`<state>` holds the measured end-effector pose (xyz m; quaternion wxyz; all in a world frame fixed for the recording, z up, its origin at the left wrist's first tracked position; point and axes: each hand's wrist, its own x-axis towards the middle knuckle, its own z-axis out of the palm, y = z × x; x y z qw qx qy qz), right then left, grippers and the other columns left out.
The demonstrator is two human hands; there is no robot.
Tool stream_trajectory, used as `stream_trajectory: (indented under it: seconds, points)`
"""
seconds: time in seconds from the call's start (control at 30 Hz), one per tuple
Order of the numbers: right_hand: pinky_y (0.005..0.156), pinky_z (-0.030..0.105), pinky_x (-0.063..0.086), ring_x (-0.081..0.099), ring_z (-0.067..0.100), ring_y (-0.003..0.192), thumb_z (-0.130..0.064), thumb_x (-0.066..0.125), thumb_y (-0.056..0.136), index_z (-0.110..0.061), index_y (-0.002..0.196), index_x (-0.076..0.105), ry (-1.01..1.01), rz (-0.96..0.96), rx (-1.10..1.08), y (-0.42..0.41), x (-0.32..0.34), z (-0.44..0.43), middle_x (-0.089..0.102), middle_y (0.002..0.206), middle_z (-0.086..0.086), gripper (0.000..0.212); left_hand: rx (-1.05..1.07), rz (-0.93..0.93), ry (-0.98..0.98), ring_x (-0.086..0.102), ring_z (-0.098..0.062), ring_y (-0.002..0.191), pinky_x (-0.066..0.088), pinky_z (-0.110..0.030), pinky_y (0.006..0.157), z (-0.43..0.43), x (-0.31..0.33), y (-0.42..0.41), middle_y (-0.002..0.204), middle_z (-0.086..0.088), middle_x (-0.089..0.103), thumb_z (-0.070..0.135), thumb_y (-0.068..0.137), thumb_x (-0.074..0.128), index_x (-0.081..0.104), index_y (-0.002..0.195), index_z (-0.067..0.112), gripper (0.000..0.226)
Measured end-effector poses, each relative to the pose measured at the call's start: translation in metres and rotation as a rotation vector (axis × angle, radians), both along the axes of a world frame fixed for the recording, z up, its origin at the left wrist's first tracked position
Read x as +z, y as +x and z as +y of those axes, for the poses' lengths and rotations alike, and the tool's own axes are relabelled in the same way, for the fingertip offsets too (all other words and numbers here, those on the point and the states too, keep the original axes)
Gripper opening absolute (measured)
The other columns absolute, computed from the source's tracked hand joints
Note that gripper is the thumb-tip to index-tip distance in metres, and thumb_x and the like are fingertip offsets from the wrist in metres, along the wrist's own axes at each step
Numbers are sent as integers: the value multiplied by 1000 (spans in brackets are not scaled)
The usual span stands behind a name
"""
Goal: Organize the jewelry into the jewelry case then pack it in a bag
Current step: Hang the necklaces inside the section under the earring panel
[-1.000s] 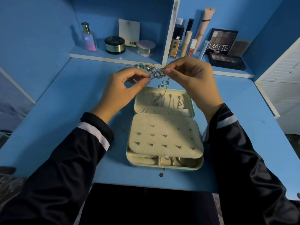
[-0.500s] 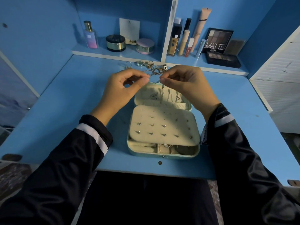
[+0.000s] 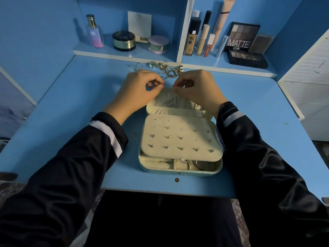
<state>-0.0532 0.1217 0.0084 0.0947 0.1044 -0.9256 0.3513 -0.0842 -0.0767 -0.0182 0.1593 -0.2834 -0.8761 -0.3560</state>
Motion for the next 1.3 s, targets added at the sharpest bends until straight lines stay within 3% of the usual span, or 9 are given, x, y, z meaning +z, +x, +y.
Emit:
stream_trajectory:
  seconds: [0.33, 0.47, 0.6, 0.7, 0.8, 0.97, 1.1, 1.3]
  points:
    - [64, 4, 39, 52, 4, 66, -9, 68, 80, -11, 84, 75, 140, 75, 14, -8, -7, -1, 63, 75, -6, 8, -52, -15, -73, 57, -11, 72, 42, -13, 70, 0, 0, -9, 83, 10, 63, 17, 87, 69, 74, 95, 16, 10]
    - [63, 3, 37, 53, 7, 69, -9, 66, 80, -10, 84, 75, 170, 90, 19, -10, -9, -1, 64, 75, -6, 9, -70, -3, -114, 54, -11, 72, 39, -8, 68, 0, 1, -9, 82, 8, 60, 15, 86, 69, 75, 94, 14, 10]
    - [66, 11, 42, 55, 10, 71, -8, 65, 80, -9, 84, 75, 222, 115, 47, -12, -11, 0, 70, 80, 1, 10, -79, 39, -177, 54, -14, 76, 46, -29, 71, -1, 2, -9, 83, 0, 63, 15, 84, 67, 76, 93, 14, 13]
    - [66, 15, 42, 56, 12, 73, -5, 63, 80, -8, 84, 75, 264, 123, 78, -12, -10, 0, 70, 82, 3, 13, -84, 52, -224, 52, -15, 78, 48, -35, 72, 0, 4, -10, 85, -5, 65, 15, 85, 65, 76, 94, 13, 15]
    - [68, 13, 34, 51, 9, 76, -4, 64, 82, -9, 86, 75, 300, 117, 117, -13, -9, 1, 69, 86, 3, 13, -90, 57, -266, 51, -17, 80, 46, -35, 73, 0, 6, -10, 86, -6, 65, 14, 86, 65, 76, 96, 12, 15]
    - [71, 15, 33, 48, 11, 80, -3, 65, 83, -9, 88, 74, 327, 97, 157, -15, -9, 4, 65, 90, 4, 12, -111, 55, -299, 47, -13, 83, 41, -31, 74, 0, 7, -8, 89, -5, 65, 13, 86, 64, 76, 98, 12, 16]
    - [69, 8, 35, 49, 9, 79, 0, 64, 83, -8, 90, 73, 331, 57, 190, -13, -7, 4, 60, 88, -2, 14, -131, 41, -309, 45, -11, 82, 39, -29, 75, -1, 9, -5, 85, 5, 56, 13, 86, 65, 76, 97, 12, 15]
    - [67, 1, 34, 47, -7, 67, -2, 68, 83, -8, 89, 73, 251, 32, 170, -6, -4, 4, 57, 82, -9, 10, -145, -22, -275, 47, -10, 76, 35, -24, 74, -4, 13, 0, 87, 2, 61, 13, 87, 67, 76, 95, 11, 12]
